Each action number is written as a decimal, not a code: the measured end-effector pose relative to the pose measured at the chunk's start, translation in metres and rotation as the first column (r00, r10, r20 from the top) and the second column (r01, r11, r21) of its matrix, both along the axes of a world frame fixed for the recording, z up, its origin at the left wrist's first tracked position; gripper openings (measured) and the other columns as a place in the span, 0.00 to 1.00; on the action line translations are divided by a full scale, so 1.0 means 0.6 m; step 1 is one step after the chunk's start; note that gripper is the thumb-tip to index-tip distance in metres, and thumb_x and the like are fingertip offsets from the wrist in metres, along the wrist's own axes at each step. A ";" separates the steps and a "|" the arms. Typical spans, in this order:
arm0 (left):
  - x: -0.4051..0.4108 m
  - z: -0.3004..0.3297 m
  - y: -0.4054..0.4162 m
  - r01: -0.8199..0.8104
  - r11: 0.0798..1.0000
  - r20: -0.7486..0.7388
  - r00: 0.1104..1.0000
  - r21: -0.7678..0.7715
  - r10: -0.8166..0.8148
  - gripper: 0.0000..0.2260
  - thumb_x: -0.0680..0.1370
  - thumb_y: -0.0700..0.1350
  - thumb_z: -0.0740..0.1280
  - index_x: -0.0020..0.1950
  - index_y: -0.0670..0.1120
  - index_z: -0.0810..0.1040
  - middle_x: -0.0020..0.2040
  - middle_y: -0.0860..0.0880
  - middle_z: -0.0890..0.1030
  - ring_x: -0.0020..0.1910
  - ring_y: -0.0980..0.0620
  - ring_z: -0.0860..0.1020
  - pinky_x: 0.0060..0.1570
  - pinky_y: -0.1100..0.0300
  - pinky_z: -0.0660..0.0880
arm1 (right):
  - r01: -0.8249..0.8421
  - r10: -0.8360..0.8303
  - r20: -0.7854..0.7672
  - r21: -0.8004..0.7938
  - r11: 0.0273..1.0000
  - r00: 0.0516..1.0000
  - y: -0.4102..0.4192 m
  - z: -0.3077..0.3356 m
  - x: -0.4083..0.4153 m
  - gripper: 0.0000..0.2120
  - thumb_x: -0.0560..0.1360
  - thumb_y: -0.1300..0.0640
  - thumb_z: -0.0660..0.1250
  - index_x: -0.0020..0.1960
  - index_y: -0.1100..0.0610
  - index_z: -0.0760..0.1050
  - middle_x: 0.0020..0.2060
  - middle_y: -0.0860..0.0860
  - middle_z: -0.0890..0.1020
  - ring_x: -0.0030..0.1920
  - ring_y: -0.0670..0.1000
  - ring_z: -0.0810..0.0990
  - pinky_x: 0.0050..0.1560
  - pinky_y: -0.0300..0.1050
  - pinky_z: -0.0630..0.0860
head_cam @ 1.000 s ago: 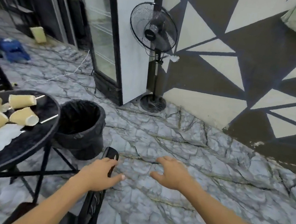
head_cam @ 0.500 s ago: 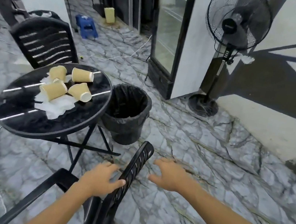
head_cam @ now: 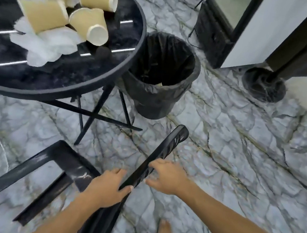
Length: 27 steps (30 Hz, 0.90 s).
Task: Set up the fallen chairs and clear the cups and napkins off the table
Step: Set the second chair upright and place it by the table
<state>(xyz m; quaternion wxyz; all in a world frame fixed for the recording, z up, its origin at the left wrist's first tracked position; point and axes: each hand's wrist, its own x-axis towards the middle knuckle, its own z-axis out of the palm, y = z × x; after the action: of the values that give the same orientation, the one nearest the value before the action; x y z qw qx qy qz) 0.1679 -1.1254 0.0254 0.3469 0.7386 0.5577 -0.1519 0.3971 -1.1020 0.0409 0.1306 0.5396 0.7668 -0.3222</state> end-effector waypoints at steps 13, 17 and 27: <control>0.004 -0.257 -0.028 -0.280 0.950 0.173 0.938 -0.140 0.302 0.32 0.77 0.66 0.59 0.75 0.48 0.66 0.66 0.47 0.75 0.65 0.46 0.74 0.63 0.48 0.74 | -0.467 0.466 0.041 0.039 0.883 0.884 0.097 -0.268 -0.038 0.28 0.77 0.37 0.62 0.70 0.54 0.71 0.66 0.51 0.76 0.68 0.56 0.70 0.73 0.59 0.53; 0.009 -0.272 -0.019 -0.347 0.929 0.245 0.897 -0.128 0.368 0.27 0.79 0.62 0.61 0.71 0.46 0.72 0.62 0.46 0.80 0.61 0.47 0.78 0.60 0.52 0.75 | -0.535 0.533 0.058 0.012 0.845 0.844 0.130 -0.279 -0.030 0.35 0.73 0.28 0.56 0.67 0.52 0.74 0.60 0.50 0.79 0.64 0.56 0.73 0.70 0.56 0.58; 0.024 -0.297 -0.030 -0.489 0.851 0.346 0.778 -0.192 0.525 0.40 0.71 0.77 0.53 0.73 0.51 0.71 0.62 0.54 0.79 0.60 0.57 0.77 0.62 0.60 0.74 | -0.554 0.540 0.133 0.129 0.822 0.831 0.182 -0.306 0.029 0.50 0.61 0.16 0.38 0.57 0.50 0.77 0.48 0.47 0.80 0.50 0.52 0.74 0.62 0.54 0.63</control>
<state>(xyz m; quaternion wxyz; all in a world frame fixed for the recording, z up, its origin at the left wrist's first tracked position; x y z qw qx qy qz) 0.1821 -1.1437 -0.1527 0.5111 0.5596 0.6487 0.0700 0.4145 -0.9928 -0.1427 0.2079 0.3197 0.9061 -0.1831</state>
